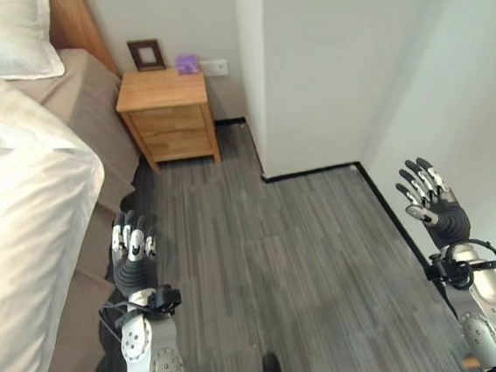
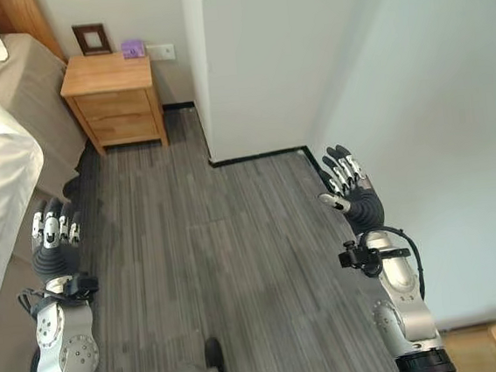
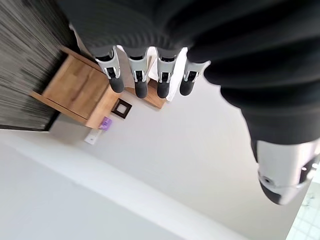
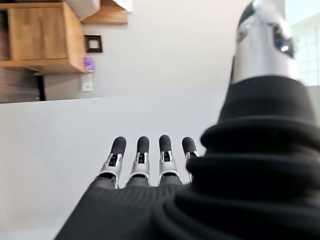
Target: Making the bed.
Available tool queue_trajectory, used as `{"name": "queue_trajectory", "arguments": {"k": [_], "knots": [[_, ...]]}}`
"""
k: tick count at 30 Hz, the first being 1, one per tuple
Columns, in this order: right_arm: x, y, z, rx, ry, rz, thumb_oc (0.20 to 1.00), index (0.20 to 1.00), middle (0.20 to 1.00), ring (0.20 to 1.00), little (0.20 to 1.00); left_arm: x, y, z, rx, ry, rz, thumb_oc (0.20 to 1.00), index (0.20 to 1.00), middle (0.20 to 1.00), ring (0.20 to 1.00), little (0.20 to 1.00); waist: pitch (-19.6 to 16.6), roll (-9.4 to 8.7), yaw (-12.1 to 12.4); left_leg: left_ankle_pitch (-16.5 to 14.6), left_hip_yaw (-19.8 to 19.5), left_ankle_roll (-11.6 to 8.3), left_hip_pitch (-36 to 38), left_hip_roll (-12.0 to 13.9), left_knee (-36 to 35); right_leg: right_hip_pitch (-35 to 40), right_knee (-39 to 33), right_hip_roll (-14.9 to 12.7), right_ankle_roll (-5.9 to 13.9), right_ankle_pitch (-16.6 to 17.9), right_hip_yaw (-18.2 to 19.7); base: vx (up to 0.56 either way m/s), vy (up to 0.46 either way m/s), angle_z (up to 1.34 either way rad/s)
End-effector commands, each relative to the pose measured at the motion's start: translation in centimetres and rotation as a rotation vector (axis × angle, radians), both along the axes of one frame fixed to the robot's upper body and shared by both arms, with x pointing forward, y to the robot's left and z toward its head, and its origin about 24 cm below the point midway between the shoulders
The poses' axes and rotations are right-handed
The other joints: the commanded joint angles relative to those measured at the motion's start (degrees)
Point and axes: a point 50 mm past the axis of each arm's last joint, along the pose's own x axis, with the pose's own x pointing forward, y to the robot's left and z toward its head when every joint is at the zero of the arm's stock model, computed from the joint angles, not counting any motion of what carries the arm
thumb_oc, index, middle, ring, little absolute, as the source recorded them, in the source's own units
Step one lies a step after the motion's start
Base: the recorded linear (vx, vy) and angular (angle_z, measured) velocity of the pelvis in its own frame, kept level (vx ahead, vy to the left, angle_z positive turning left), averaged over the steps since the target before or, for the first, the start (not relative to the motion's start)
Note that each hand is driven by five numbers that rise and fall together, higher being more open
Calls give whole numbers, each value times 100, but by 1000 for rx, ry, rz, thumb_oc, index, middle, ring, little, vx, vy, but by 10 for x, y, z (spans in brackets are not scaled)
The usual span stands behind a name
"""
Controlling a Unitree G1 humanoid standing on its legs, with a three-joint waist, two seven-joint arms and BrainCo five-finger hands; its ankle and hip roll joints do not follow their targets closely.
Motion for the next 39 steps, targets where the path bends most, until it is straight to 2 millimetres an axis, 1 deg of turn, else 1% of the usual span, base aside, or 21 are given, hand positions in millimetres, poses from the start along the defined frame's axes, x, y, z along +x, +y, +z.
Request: {"name": "queue_trajectory", "arguments": {"k": [1,3,6,7,8,10,12,15,16,18,20,21,22,23,26,28,29,31,35,36,39], "knots": [[7,4,20,-47,-103,9,1000,1000,1000,1000,1000,-4,18,32,158,-93,36,1000,1000,1000,1000,1000,171,156,184,26,-3,-687,172,620,-68,-32,-1274,-119,153,2268,-90,355,107,24],[3,-2,16,-72,-78,2,1000,1000,1000,1000,1000,-3,16,35,162,-107,7,1000,1000,1000,1000,1000,259,323,9,-1,-245,-734,627,675,-232,-648,-1327,-154,-80,1876,-329,483,53,34],[-6,-15,12,-68,-61,-46,1000,1000,1000,1000,1000,3,10,28,143,-86,-46,1000,1000,1000,1000,1000,313,367,-274,-263,-702,-857,901,642,-179,-960,-2254,66,-225,1525,133,503,-102,73],[-10,-20,9,-52,-53,-65,1000,1000,1000,1000,1000,6,5,26,142,-83,-76,1000,1000,1000,1000,1000,312,299,-420,-439,-916,-934,995,601,-189,-1006,-3237,62,-212,1524,712,445,-133,91],[-10,-20,9,-52,-52,-66,1000,1000,1000,1000,1000,6,5,26,142,-82,-77,1000,1000,1000,1000,1000,320,322,-427,-468,-932,-932,1018,620,-179,-932,-3323,70,-209,1543,690,450,-130,122],[-16,-25,7,-65,-43,-72,1000,1000,1000,1000,1000,11,0,28,145,-99,-103,1000,1000,1000,1000,1000,304,318,-637,-568,-1296,-1017,1237,649,-198,-1158,-3938,147,-39,1855,1521,461,-137,85],[-19,-25,6,-86,-35,-46,1000,1000,1000,1000,1000,13,-4,32,157,-121,-122,1000,1000,1000,1000,1000,297,270,-768,-656,-1626,-1087,1426,742,-184,-1335,-4229,199,118,2090,1867,498,-229,86],[-20,-25,10,-111,-42,-16,1000,1000,1000,1000,1000,14,-9,35,159,-140,-140,1000,1000,1000,1000,1000,284,200,-844,-759,-1845,-1157,1508,843,-85,-1265,-4288,108,149,2187,1681,294,-234,116],[-15,-23,12,-124,-47,20,1000,1000,1000,1000,1000,14,-12,36,154,-157,-153,1000,1000,1000,1000,1000,230,185,-828,-642,-1961,-1260,1488,1028,205,-1163,-4141,136,37,2120,1571,275,-310,114],[-11,-21,16,-136,-65,38,1000,1000,1000,1000,1000,18,-15,37,114,-173,-150,1000,1000,1000,1000,1000,258,146,-754,-8,-1855,-1436,1001,1160,1332,-920,-4125,172,-128,2102,1477,292,-398,75],[-7,-17,24,-99,-103,86,1000,1000,1000,1000,1000,20,-21,39,61,-201,-179,1000,1000,1000,1000,1000,391,-69,-685,265,-1645,-1303,291,1159,2724,-568,-4197,101,-374,2069,1210,193,-406,65],[-7,-18,23,-111,-96,77,1000,1000,1000,1000,1000,20,-23,37,58,-189,-192,1000,1000,1000,1000,1000,439,-136,-650,230,-1538,-1229,45,1129,3161,-428,-4217,131,-483,2039,1206,273,-469,65],[-8,-21,23,-135,-82,60,1000,1000,1000,1000,1000,19,-23,30,40,-167,-188,1000,1000,1000,1000,1000,439,-155,-680,240,-890,-1214,-111,1478,3260,-213,-4218,202,-636,1870,1055,341,-389,31],[-10,-25,22,-162,-74,26,1000,1000,1000,1000,1000,20,-28,24,7,-147,-205,1000,1000,1000,1000,1000,425,-146,-648,252,-458,-1283,-397,1616,2989,-40,-4197,173,-713,1692,924,371,-308,33],[-14,-28,23,-179,-75,16,1000,1000,1000,1000,1000,21,-36,16,4,-111,-248,1000,1000,1000,1000,1000,333,-69,-674,209,200,-1361,-687,1460,2076,183,-4237,157,-721,1470,596,240,-97,39],[-14,-25,22,-201,-74,20,1000,1000,1000,1000,1000,21,-38,14,4,-100,-260,1000,1000,1000,1000,1000,313,-14,-630,198,332,-1334,-805,1175,1620,318,-4272,238,-736,1341,509,285,-38,44],[-9,-14,21,-208,-80,68,1000,1000,1000,1000,1000,18,-38,12,26,-83,-256,1000,1000,1000,1000,1000,309,45,-445,537,234,-1335,-1011,929,871,548,-4395,359,-736,1304,533,375,-12,13],[-8,-6,20,-197,-80,107,1000,1000,1000,1000,1000,16,-37,13,43,-81,-250,1000,1000,1000,1000,1000,305,93,-356,792,313,-1389,-1083,923,506,713,-4494,454,-745,1251,494,298,9,-26],[-10,4,12,-170,-52,148,1000,1000,1000,1000,1000,15,-35,11,48,-69,-238,1000,1000,1000,1000,1000,241,150,-370,879,763,-1349,-883,930,238,942,-4556,518,-778,1104,425,234,55,-19],[-12,11,9,-187,-41,185,1000,1000,1000,1000,1000,15,-35,9,49,-63,-231,1000,1000,1000,1000,1000,128,168,-392,679,954,-1319,-757,885,221,1091,-4593,475,-753,917,361,311,125,18],[-11,22,8,-210,-38,242,1000,1000,1000,1000,1000,12,-30,8,52,-57,-208,1000,1000,1000,1000,1000,60,136,-317,530,1038,-1150,-761,907,383,1236,-4528,362,-723,756,286,240,103,16]]}}
